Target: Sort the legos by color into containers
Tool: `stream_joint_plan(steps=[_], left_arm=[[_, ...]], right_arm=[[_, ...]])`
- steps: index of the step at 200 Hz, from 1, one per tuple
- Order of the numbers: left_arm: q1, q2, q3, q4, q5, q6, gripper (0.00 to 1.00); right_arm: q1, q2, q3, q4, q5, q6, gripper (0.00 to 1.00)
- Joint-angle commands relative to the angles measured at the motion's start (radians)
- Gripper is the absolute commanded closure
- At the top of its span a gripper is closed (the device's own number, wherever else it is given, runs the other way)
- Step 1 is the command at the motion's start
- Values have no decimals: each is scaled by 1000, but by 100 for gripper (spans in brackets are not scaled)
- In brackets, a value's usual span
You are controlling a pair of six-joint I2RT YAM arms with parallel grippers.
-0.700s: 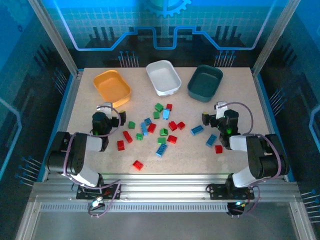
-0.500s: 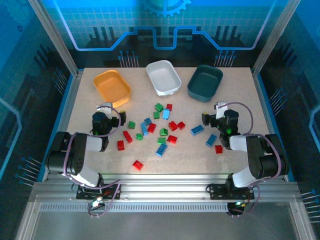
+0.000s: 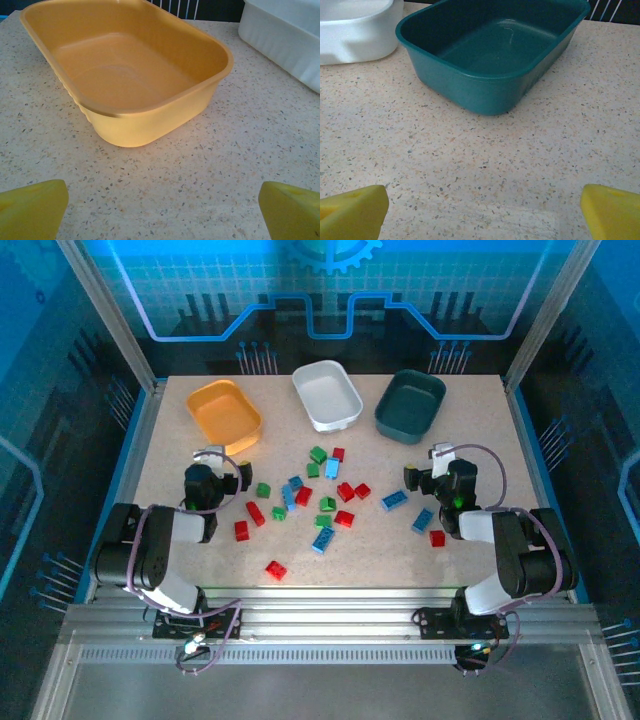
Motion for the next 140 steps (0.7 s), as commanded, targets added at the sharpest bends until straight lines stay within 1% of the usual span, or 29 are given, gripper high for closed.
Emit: stream_joint_plan(steps=[1, 56, 66, 70, 80, 90, 95, 106, 122, 127, 133, 140], left_arm=[[-5, -7, 6, 22, -3, 16, 1], [-1, -7, 8, 16, 0, 11, 1], [-6, -15, 11, 6, -40, 7, 1], [-7, -31, 13, -7, -51, 4, 1], [-15, -122, 23, -105, -55, 12, 1], [-29, -239, 61, -259, -72, 18, 1], [-37, -288, 87, -326, -85, 10, 1], [-47, -381, 149, -451, -116, -34, 1], [-59, -453, 258, -635, -209, -195, 1], [-58, -463, 298, -706, -248, -293, 1], [-58, -470, 351, -801, -285, -403, 1], [-55, -472, 411, -932, -307, -517, 1]], right_arm=[[-6, 0, 19, 3, -17, -9, 0], [-6, 0, 19, 1, -15, -9, 0], [-5, -1, 19, 5, -14, -9, 0], [1, -4, 21, 2, 13, -7, 0], [40, -54, 56, -101, 131, -9, 0], [68, -126, 117, -260, 151, -36, 0], [84, -159, 147, -309, 165, -46, 0], [135, -223, 231, -448, 262, -16, 0], [172, -263, 421, -731, 356, 74, 0], [173, -258, 477, -812, 368, 130, 0], [165, -246, 572, -911, 350, 179, 0], [136, -221, 637, -1000, 262, 226, 0]])
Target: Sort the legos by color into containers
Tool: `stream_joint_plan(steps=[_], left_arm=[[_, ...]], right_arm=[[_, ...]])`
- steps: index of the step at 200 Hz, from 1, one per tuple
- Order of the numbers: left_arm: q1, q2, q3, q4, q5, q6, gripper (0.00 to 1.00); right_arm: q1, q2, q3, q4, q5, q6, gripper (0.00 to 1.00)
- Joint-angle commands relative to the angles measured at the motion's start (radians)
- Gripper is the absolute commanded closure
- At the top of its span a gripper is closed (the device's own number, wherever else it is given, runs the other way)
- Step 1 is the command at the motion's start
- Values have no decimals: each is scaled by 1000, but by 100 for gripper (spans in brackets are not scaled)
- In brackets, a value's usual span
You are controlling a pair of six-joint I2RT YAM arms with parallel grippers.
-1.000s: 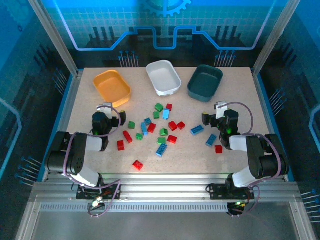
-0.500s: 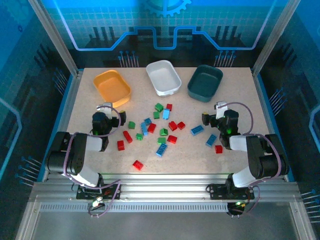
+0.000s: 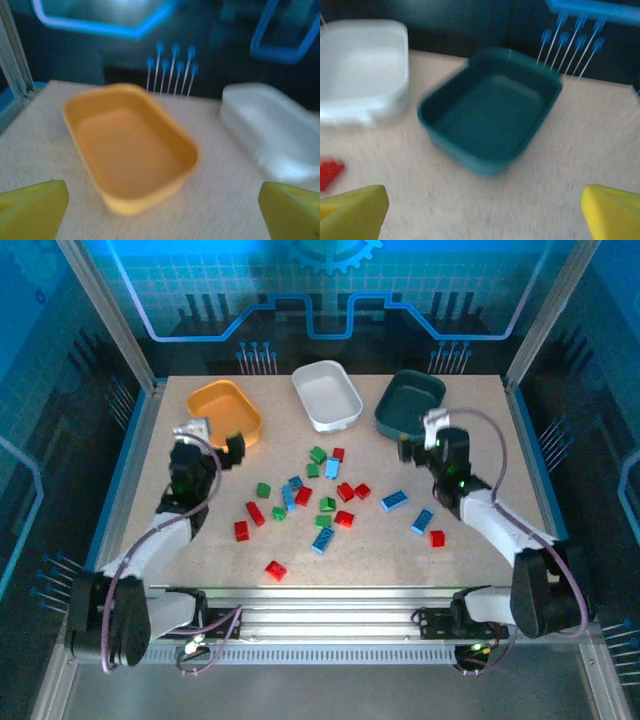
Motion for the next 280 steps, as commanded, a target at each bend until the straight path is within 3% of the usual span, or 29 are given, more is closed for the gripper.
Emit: stream_joint_plan(steps=[1, 22, 32, 38, 52, 88, 128, 171, 208, 230, 280], left_arm=[[1, -43, 171, -434, -163, -370, 1], [16, -20, 264, -645, -206, -547, 1], [61, 5, 267, -605, -57, -554, 1], [75, 28, 280, -590, 7, -544, 1], [76, 110, 363, -655, 69, -534, 10], [73, 477, 763, -931, 240, -479, 23], [40, 919, 1236, -1195, 196, -442, 28], [15, 1227, 1606, -1333, 195, -402, 27], [-7, 1366, 1772, -1377, 195, -369, 29], [-13, 1384, 1780, -1378, 167, -339, 33], [-34, 1402, 1764, -1334, 240, -266, 51]], right_arm=[[-32, -2, 237, -430, 9, 180, 0], [-148, 67, 278, -472, -226, 397, 0], [-196, 106, 295, -484, -318, 441, 0], [-212, 127, 304, -486, -343, 448, 5], [-212, 177, 347, -536, -284, 453, 15], [-209, 339, 493, -650, -192, 431, 18], [-207, 535, 653, -713, -189, 403, 19], [-215, 674, 773, -752, -232, 384, 23], [-220, 781, 845, -776, -229, 371, 30], [-220, 820, 861, -780, -223, 358, 35], [-214, 882, 902, -753, -229, 304, 61]])
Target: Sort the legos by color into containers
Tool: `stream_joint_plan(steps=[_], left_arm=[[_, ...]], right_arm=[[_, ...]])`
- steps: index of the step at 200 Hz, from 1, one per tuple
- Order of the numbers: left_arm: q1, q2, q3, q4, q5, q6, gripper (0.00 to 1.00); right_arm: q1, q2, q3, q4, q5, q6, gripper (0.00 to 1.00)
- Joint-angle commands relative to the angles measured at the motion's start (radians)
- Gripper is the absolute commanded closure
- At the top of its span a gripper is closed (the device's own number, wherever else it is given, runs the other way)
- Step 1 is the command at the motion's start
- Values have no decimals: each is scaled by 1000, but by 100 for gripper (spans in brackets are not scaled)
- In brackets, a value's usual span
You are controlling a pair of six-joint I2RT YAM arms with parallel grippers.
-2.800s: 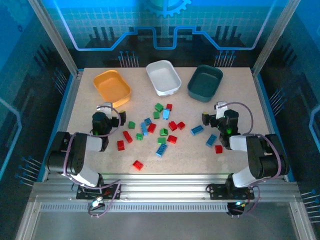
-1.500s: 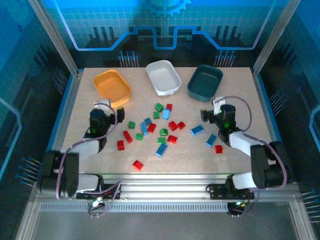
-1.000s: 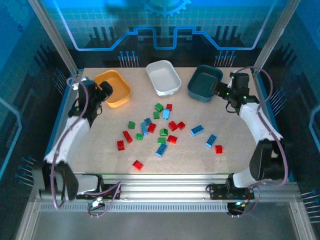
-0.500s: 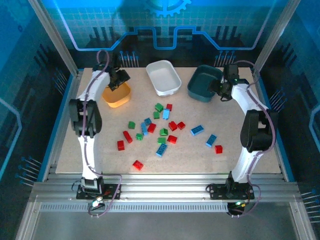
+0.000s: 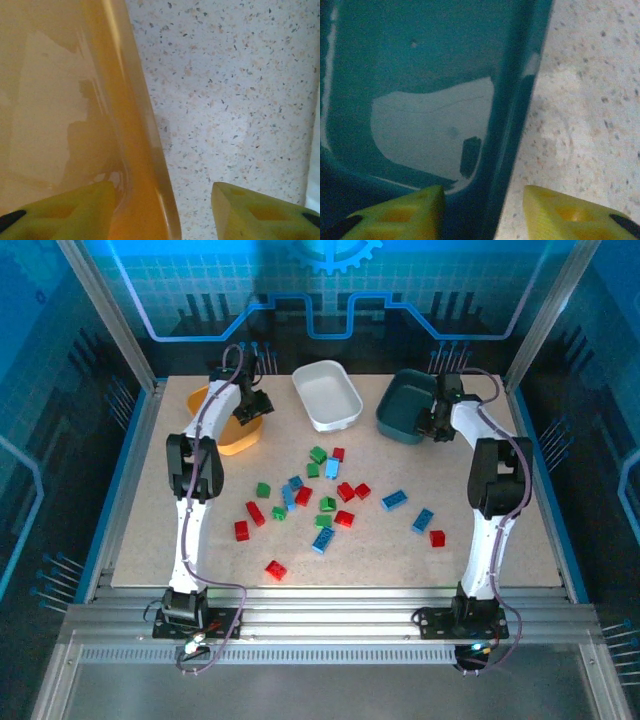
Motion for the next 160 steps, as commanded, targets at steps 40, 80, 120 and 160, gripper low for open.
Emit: stream_joint_plan(steps=[40, 80, 120, 160], left_arm=[[-40, 23, -4, 17, 87, 109, 70], [-85, 20, -13, 64, 129, 184, 88], [-125, 17, -11, 101, 179, 265, 98], [-139, 15, -37, 106, 240, 331, 100]], right_arm=[[16, 45, 54, 1, 24, -52, 78], [21, 120, 175, -31, 2, -87, 84], [24, 304, 481, -177, 7, -99, 87], [65, 451, 760, -302, -14, -116, 88]])
